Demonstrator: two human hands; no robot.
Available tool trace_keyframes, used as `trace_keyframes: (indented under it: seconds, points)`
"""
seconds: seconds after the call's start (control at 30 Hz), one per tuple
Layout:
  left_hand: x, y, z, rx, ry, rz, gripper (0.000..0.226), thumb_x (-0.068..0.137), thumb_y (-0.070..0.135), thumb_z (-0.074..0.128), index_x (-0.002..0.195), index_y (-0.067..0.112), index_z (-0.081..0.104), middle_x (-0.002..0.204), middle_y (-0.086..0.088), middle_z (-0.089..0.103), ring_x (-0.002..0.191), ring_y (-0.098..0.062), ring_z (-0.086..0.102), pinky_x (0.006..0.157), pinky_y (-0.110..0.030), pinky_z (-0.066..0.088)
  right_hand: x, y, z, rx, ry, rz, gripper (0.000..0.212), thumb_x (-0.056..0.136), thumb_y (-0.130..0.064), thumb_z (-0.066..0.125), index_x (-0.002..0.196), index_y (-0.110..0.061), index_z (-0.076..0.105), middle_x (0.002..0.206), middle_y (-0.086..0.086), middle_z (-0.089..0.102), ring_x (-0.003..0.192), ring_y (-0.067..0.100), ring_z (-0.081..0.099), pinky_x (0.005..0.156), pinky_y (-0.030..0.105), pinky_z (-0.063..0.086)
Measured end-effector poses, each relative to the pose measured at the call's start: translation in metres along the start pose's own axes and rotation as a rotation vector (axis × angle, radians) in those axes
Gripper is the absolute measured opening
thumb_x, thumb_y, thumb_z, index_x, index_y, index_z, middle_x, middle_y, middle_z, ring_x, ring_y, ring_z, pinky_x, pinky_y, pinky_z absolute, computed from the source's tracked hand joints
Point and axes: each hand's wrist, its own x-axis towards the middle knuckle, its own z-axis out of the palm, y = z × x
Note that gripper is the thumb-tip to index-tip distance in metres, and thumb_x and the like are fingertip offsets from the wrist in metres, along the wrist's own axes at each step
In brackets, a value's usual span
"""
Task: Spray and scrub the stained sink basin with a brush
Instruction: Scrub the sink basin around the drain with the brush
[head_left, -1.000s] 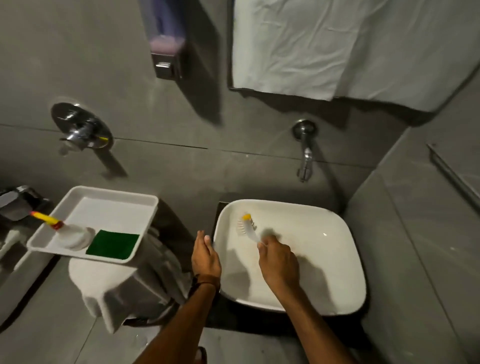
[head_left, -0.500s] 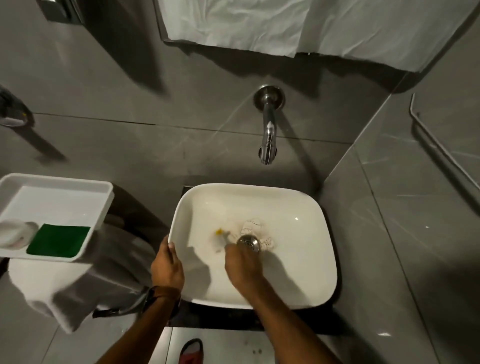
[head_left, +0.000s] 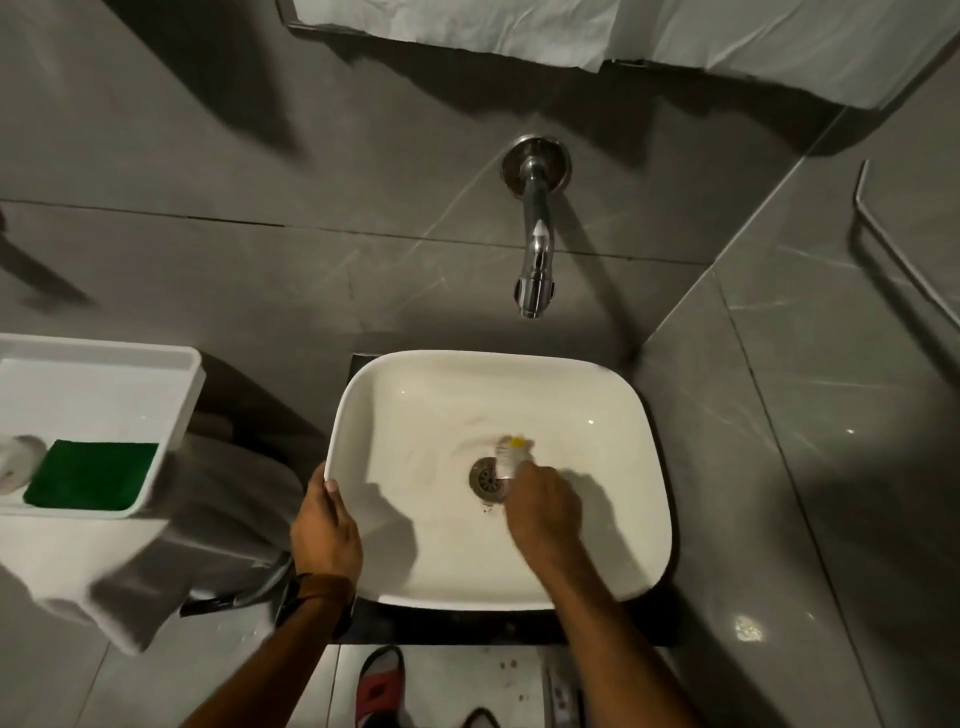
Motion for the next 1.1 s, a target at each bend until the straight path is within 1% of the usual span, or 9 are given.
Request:
trace_keyframes:
  seconds: [0.1,0.2,0.3,0.4,0.47,0.57,0.8,0.93,1.1]
  points:
    - [0.000,0.000,0.000,0.006,0.010,-0.006,0.044,0.100,0.050,0.024,0.132,0.028,0.045,0.111,-0.013,0.067,0.090,-0.034,0.063,0.077,-0.041,0.053,-0.046,0.034,0.010,-0.038,-0.065,0.095,0.029,0.099,-0.013,0.045,0.115,-0.016,0.070,0.115,0.008,0.076,0.107,0.029,0.072,0.085,0.037,0.056]
    - [0.002,0.000,-0.002,0.022,0.003,-0.010,0.044,0.100,0.051,0.023,0.131,0.029,0.045,0.112,-0.015,0.067,0.090,-0.037,0.064,0.077,-0.045,0.055,-0.068,-0.004,0.028,-0.001,-0.141,-0.055,0.029,0.095,-0.009,0.047,0.110,-0.016,0.071,0.111,0.009,0.076,0.103,0.030,0.073,0.082,0.037,0.057]
    - [0.001,0.001,-0.003,-0.003,-0.015,-0.017,0.045,0.099,0.056,0.022,0.131,0.032,0.044,0.111,-0.013,0.067,0.090,-0.034,0.065,0.078,-0.046,0.056,-0.026,-0.032,0.017,0.033,-0.077,-0.100,0.032,0.098,-0.006,0.046,0.120,-0.014,0.068,0.119,0.011,0.074,0.111,0.032,0.071,0.088,0.039,0.056]
    - [0.001,0.000,-0.002,0.003,-0.015,-0.021,0.044,0.100,0.053,0.024,0.132,0.030,0.044,0.113,-0.013,0.067,0.092,-0.036,0.065,0.079,-0.048,0.056,-0.008,0.005,0.003,0.003,-0.013,0.034,0.033,0.101,-0.009,0.043,0.122,-0.015,0.067,0.127,0.010,0.071,0.114,0.031,0.069,0.091,0.039,0.055]
    - [0.001,0.001,-0.002,0.007,-0.009,-0.025,0.043,0.100,0.050,0.025,0.132,0.030,0.044,0.113,-0.013,0.066,0.092,-0.035,0.064,0.079,-0.047,0.056,-0.041,0.020,0.011,-0.027,-0.055,0.082,0.033,0.099,-0.009,0.044,0.120,-0.016,0.069,0.126,0.009,0.072,0.110,0.030,0.071,0.089,0.038,0.057]
    - [0.002,0.003,-0.003,0.011,-0.010,-0.041,0.039,0.101,0.047,0.026,0.131,0.030,0.045,0.112,-0.013,0.066,0.091,-0.035,0.064,0.079,-0.045,0.056,-0.070,-0.004,0.027,-0.002,-0.135,-0.036,0.028,0.097,-0.009,0.048,0.113,-0.015,0.070,0.113,0.009,0.076,0.104,0.029,0.073,0.085,0.038,0.060]
    - [0.000,0.005,-0.003,-0.016,-0.019,-0.045,0.045,0.100,0.051,0.024,0.131,0.028,0.046,0.110,-0.012,0.066,0.085,-0.024,0.060,0.076,-0.039,0.054,-0.032,0.006,0.014,0.030,-0.041,0.039,0.038,0.102,-0.009,0.043,0.136,-0.012,0.061,0.124,0.011,0.073,0.108,0.030,0.072,0.085,0.037,0.057]
    - [-0.001,0.010,-0.005,-0.020,-0.022,-0.031,0.052,0.097,0.055,0.022,0.132,0.025,0.046,0.112,-0.014,0.065,0.085,-0.020,0.055,0.075,-0.038,0.051,-0.078,0.000,0.027,0.020,-0.081,0.007,0.028,0.099,-0.011,0.049,0.118,-0.014,0.070,0.117,0.009,0.075,0.104,0.028,0.072,0.086,0.038,0.060]
    - [-0.003,0.008,-0.005,-0.024,-0.029,-0.036,0.051,0.098,0.054,0.022,0.134,0.025,0.045,0.112,-0.013,0.065,0.086,-0.022,0.058,0.073,-0.037,0.053,-0.045,0.037,0.009,-0.038,-0.007,0.146,0.030,0.102,-0.013,0.045,0.120,-0.015,0.068,0.121,0.008,0.073,0.111,0.027,0.070,0.088,0.036,0.056]
